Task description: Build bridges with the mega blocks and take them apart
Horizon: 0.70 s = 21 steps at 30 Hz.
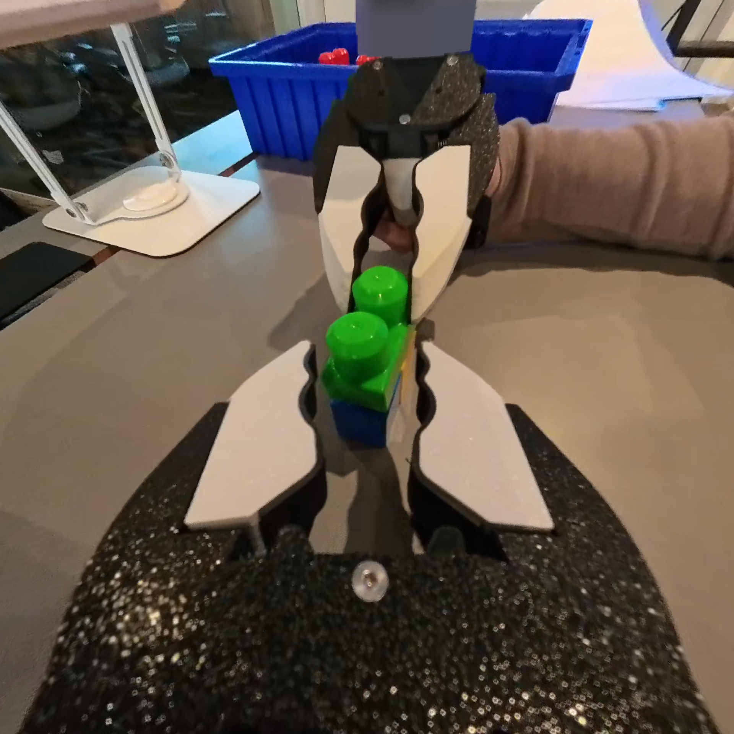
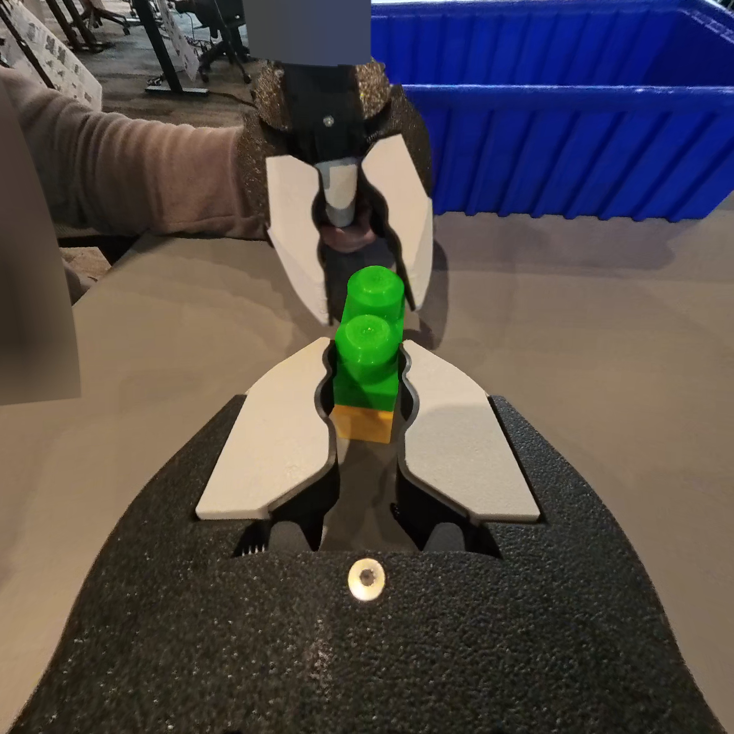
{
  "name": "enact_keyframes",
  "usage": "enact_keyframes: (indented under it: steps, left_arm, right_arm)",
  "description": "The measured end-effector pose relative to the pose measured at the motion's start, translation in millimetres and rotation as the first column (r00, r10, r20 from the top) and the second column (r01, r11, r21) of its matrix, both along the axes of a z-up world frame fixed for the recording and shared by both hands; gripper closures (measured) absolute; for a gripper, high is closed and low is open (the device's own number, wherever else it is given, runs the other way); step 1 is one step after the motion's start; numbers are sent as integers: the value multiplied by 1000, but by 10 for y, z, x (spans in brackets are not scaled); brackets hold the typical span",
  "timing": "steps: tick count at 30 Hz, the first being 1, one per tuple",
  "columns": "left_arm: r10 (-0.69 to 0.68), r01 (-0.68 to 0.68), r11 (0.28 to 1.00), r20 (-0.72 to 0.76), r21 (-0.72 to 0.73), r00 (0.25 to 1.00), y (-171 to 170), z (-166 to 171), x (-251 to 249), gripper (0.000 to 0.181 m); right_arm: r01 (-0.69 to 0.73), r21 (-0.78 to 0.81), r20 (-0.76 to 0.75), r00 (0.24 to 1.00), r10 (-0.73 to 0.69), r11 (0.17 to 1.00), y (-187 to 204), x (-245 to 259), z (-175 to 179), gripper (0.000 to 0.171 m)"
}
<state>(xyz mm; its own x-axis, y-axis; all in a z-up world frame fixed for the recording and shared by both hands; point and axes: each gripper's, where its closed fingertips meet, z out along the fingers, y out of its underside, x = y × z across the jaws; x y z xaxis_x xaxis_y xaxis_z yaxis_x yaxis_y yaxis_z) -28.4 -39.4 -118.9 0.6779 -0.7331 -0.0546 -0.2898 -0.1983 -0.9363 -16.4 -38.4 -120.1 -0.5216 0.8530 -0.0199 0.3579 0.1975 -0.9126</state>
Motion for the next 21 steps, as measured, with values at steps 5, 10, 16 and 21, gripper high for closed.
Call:
enact_keyframes:
  steps: [5,10,16,21]
  left_arm:
    - [-13,14,1000,27,-19,1000,3,-1,-2,149]
    - [-24,26,999,60,-39,998,0,-9,-1,150]
    - [-24,28,999,74,-44,997,-1,-37,4,150]
    - [-31,34,999,89,-38,996,-3,-56,4,150]
  right_arm:
    - [-9,19,6,1000,9,1000,-1,1,-3,142]
    - [2,24,-5,1000,-2,1000,-1,1,-10,142]
    - [19,23,-12,1000,-18,1000,-2,4,-39,142]
    - [12,24,-26,1000,-11,1000,-1,4,-56,142]
